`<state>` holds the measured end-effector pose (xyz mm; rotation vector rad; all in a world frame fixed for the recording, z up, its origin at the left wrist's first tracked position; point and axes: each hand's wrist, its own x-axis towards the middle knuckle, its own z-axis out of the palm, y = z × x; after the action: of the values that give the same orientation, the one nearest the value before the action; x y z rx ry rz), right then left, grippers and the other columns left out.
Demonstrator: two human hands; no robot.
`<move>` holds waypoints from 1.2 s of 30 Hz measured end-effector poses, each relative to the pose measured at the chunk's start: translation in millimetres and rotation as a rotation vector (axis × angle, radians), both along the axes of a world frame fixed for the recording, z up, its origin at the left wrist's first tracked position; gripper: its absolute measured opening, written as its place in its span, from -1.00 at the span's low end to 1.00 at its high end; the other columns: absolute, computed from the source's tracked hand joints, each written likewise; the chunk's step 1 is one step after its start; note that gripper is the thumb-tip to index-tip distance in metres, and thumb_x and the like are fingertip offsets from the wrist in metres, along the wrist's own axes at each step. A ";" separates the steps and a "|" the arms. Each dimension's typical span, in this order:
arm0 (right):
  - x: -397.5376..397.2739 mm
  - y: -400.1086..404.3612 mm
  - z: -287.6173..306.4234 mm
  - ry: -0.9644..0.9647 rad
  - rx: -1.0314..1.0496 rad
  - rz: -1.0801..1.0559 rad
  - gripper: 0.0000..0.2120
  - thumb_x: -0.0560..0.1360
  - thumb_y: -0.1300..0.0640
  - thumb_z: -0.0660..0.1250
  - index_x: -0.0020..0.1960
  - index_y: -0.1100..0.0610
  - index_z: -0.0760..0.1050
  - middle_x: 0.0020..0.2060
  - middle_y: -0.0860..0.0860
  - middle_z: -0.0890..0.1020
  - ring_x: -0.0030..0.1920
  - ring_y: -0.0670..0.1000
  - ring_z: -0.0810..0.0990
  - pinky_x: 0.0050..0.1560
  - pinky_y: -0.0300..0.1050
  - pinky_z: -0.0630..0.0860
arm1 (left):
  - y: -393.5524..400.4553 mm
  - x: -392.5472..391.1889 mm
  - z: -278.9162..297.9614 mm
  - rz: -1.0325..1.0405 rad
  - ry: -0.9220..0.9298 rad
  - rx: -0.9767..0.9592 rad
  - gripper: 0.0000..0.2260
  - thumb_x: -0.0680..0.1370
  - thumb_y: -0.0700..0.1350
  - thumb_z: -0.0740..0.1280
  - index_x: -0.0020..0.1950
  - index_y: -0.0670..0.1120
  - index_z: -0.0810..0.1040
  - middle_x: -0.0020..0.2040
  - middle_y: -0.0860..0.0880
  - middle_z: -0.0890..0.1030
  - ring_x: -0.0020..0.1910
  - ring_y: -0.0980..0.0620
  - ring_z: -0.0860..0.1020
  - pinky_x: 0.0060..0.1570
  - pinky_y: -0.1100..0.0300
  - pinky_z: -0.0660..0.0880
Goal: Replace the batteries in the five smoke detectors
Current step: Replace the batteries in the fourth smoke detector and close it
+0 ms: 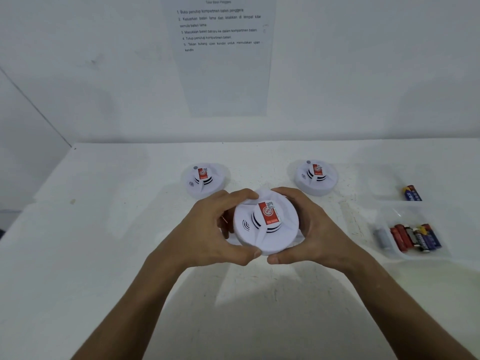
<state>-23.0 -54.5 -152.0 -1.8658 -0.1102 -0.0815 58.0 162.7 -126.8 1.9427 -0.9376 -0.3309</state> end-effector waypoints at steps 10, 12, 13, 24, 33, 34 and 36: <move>-1.0 0.3 2.4 -0.016 -0.004 0.004 -0.11 0.16 0.15 0.68 0.40 0.01 0.35 0.25 -0.14 0.57 0.29 0.02 0.54 0.20 -0.20 0.56 | -0.6 -0.5 0.6 -0.014 -0.007 -0.039 -0.34 0.22 0.09 0.54 0.29 0.21 0.43 0.06 0.09 0.58 -0.06 -0.10 0.55 -0.25 0.08 0.60; -0.9 -0.4 2.8 -0.018 -0.002 0.009 -0.11 0.16 0.16 0.68 0.40 0.00 0.35 0.25 -0.13 0.57 0.29 0.02 0.54 0.20 -0.18 0.56 | -0.9 0.2 -0.1 -0.013 -0.010 -0.034 -0.34 0.22 0.09 0.54 0.29 0.22 0.42 0.06 0.09 0.58 -0.06 -0.09 0.55 -0.25 0.06 0.60; -0.9 -0.4 3.2 -0.017 -0.005 0.009 -0.11 0.16 0.15 0.68 0.40 -0.01 0.35 0.25 -0.13 0.57 0.30 0.02 0.54 0.20 -0.16 0.56 | -1.1 0.5 -0.2 -0.012 -0.012 -0.032 -0.34 0.22 0.09 0.54 0.29 0.23 0.42 0.06 0.08 0.58 -0.06 -0.09 0.55 -0.25 0.05 0.59; -0.1 0.2 4.0 -0.017 -0.010 0.008 -0.13 0.18 0.14 0.67 0.39 -0.02 0.35 0.25 -0.14 0.56 0.30 0.01 0.54 0.21 -0.19 0.56 | -0.9 1.9 0.0 -0.010 -0.022 -0.042 -0.34 0.22 0.11 0.53 0.29 0.23 0.42 0.08 0.09 0.58 -0.05 -0.06 0.56 -0.23 0.06 0.60; 0.2 -0.9 7.0 -0.013 -0.023 0.012 -0.12 0.18 0.16 0.67 0.40 -0.02 0.35 0.26 -0.10 0.56 0.30 0.05 0.54 0.23 0.03 0.58 | -0.1 2.7 0.6 0.000 -0.029 -0.037 -0.34 0.21 0.11 0.54 0.29 0.24 0.44 0.04 0.11 0.58 -0.06 -0.02 0.56 -0.22 0.11 0.60; 0.2 -0.8 7.2 -0.013 -0.023 0.011 -0.12 0.18 0.16 0.67 0.40 -0.01 0.35 0.26 -0.09 0.56 0.30 0.05 0.54 0.23 0.04 0.57 | -0.2 2.7 0.8 0.000 -0.029 -0.039 -0.34 0.21 0.11 0.54 0.29 0.25 0.44 0.04 0.11 0.58 -0.05 -0.02 0.56 -0.22 0.12 0.60; 0.3 -0.9 7.3 -0.013 -0.023 0.012 -0.12 0.18 0.16 0.67 0.40 -0.01 0.35 0.26 -0.08 0.56 0.30 0.06 0.54 0.23 0.09 0.57 | -0.1 2.9 0.6 0.001 -0.028 -0.038 -0.34 0.21 0.12 0.54 0.29 0.24 0.44 0.05 0.11 0.58 -0.05 -0.01 0.56 -0.22 0.12 0.60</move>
<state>-22.7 -55.4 -144.6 -1.8879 -0.1316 -0.0850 60.9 162.5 -126.2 1.9174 -0.9541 -0.2834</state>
